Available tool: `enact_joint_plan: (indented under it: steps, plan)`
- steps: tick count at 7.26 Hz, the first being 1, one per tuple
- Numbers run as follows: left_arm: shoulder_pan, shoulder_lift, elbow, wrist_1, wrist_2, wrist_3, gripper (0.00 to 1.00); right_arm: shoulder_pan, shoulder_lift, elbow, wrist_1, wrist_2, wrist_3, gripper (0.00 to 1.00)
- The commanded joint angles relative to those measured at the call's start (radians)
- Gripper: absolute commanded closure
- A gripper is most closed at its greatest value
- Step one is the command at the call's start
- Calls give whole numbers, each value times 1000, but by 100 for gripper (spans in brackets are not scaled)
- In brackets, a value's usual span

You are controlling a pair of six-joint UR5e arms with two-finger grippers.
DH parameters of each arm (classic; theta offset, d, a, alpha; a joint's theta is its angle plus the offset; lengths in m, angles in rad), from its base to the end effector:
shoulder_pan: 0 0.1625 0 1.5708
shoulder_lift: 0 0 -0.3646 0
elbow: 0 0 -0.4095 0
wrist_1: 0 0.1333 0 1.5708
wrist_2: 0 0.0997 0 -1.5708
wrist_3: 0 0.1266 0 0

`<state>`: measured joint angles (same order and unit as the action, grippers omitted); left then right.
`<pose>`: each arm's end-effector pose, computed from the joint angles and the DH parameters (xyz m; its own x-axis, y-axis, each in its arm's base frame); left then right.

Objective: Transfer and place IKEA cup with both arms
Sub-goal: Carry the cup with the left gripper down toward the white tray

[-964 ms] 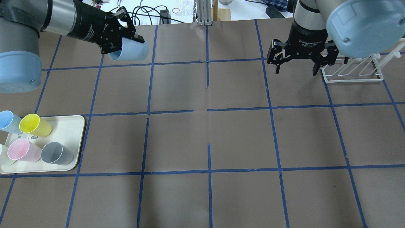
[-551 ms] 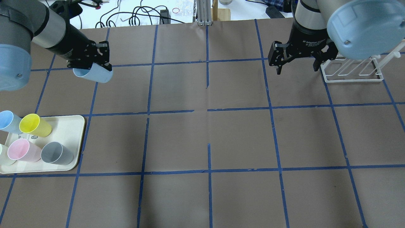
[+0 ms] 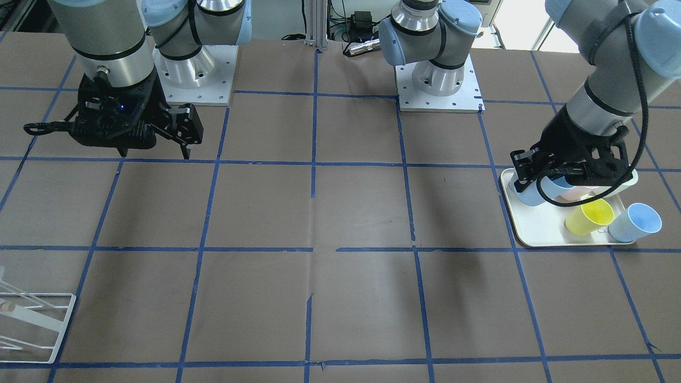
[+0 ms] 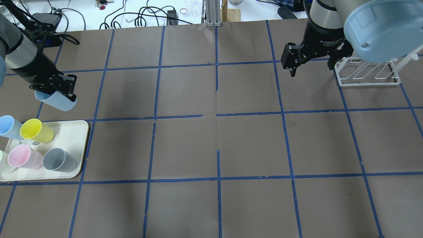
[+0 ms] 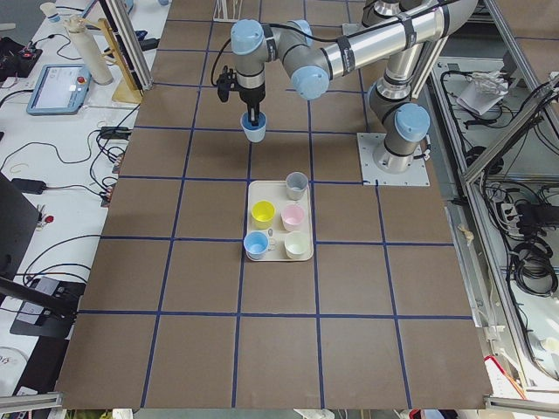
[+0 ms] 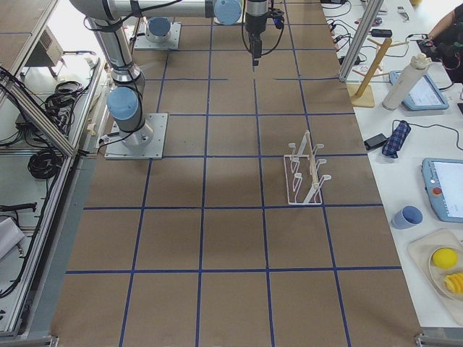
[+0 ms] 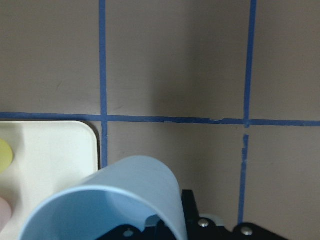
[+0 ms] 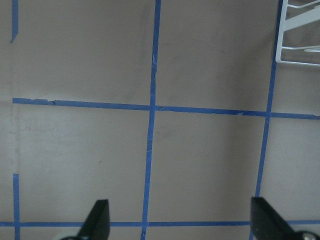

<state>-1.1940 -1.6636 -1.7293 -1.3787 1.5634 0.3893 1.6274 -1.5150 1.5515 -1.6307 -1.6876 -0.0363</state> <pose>0.0674 -0.5352 0.2914 -0.9995 0.0115 0.0293 0.0130 0.9986 0.0520 0.1485 -0.5246 0.3882 -0.9890 -0.0897 0.1173 -0.0925 0.9955 -0.0192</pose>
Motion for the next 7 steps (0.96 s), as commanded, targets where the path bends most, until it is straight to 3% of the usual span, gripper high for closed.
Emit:
enact_joint_plan:
  steps: [1,7]
  plan:
    - [78,-66,-12,7,32,133,100,0,-4,-1,-9,0,-11,0]
    - [146,-205,-41,98,57,198,100,0,-7,1,-21,-1,-4,0]
